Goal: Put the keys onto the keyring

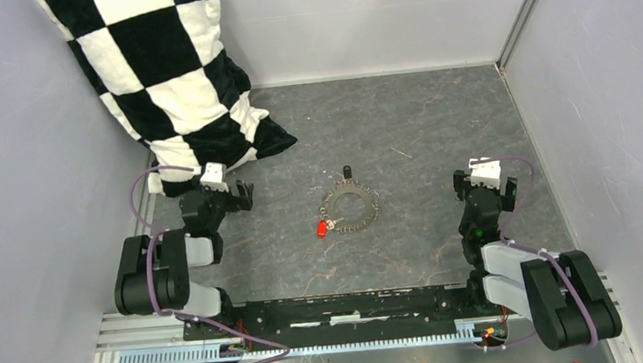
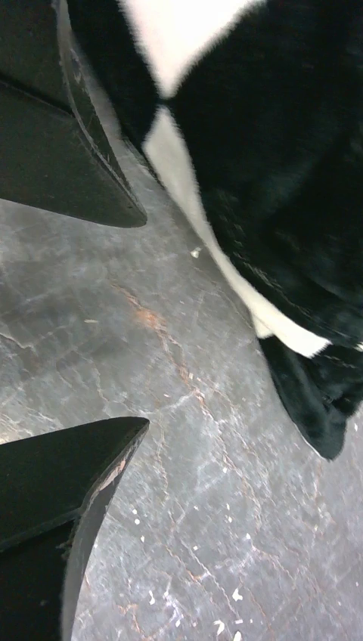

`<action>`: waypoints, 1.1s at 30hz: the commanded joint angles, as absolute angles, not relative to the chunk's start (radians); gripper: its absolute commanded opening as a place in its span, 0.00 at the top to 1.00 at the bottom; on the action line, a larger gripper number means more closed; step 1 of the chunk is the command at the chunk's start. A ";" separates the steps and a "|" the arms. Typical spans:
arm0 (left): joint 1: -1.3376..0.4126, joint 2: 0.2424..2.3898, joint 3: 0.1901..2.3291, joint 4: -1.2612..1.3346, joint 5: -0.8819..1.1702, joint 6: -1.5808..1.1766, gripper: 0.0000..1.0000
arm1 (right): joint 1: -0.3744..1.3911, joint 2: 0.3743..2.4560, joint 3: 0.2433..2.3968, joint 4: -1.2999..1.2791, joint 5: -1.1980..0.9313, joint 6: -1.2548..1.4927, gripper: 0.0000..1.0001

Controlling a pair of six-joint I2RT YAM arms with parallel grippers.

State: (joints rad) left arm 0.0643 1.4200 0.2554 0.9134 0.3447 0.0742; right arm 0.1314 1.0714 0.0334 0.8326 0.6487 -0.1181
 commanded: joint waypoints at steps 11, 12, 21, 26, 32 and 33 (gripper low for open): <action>0.101 1.564 0.081 1.534 0.204 -0.062 0.00 | 0.098 1.165 -0.059 1.173 0.487 -0.092 0.02; 0.100 1.565 0.088 1.526 0.195 -0.066 0.00 | 0.100 1.207 -0.047 1.179 0.498 -0.088 0.02; 0.068 1.550 0.220 1.244 0.186 -0.030 0.00 | 0.131 1.370 -0.077 1.388 0.465 -0.142 0.02; 0.063 1.544 0.216 1.244 0.178 -0.026 0.00 | 0.131 1.373 -0.080 1.394 0.468 -0.143 0.02; 0.063 1.542 0.212 1.253 0.181 -0.026 0.00 | 0.131 1.367 -0.084 1.398 0.466 -0.143 0.02; 0.063 1.541 0.211 1.254 0.181 -0.026 0.00 | 0.130 1.367 -0.084 1.397 0.465 -0.143 0.02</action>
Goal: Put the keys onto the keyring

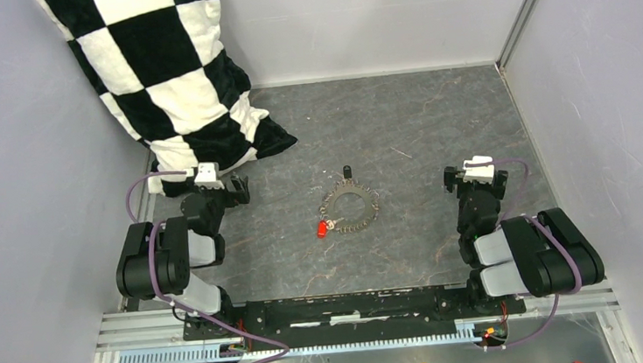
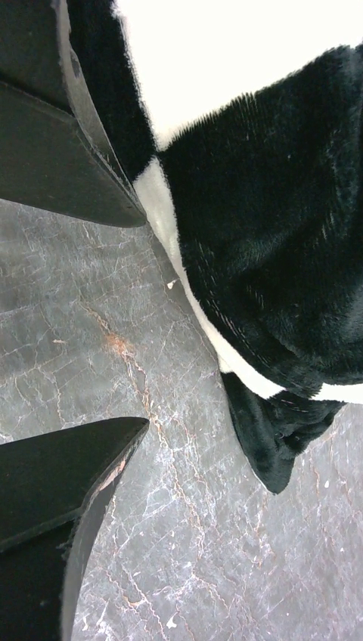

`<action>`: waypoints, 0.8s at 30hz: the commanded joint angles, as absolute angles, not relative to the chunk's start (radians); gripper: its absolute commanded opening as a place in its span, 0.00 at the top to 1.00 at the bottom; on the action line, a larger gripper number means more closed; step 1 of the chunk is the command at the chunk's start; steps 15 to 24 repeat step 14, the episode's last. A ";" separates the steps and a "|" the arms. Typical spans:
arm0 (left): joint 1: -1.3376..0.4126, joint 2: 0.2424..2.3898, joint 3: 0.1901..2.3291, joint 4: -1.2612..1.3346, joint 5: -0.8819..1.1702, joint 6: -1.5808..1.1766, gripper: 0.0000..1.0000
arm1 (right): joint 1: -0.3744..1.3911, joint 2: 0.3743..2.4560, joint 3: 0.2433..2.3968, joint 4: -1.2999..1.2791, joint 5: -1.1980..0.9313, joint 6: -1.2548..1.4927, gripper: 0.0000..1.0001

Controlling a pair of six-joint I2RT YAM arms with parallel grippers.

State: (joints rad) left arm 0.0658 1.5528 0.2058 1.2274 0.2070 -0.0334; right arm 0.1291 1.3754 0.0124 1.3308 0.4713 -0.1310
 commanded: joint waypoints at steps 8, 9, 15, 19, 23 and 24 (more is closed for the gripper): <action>0.063 1.547 0.218 1.243 0.178 -0.026 0.00 | 0.131 1.368 -0.084 1.398 0.465 -0.143 0.02; 0.061 1.548 0.222 1.238 0.174 -0.025 0.00 | 0.131 1.367 -0.084 1.397 0.465 -0.143 0.02; 0.040 1.538 0.221 1.226 0.139 -0.016 0.00 | 0.130 1.367 -0.084 1.398 0.465 -0.143 0.02; 0.040 1.538 0.221 1.226 0.139 -0.016 0.00 | 0.130 1.367 -0.084 1.398 0.465 -0.143 0.02; 0.040 1.538 0.221 1.226 0.139 -0.016 0.00 | 0.130 1.367 -0.084 1.398 0.465 -0.143 0.02; 0.040 1.538 0.221 1.226 0.139 -0.016 0.00 | 0.130 1.367 -0.084 1.398 0.465 -0.143 0.02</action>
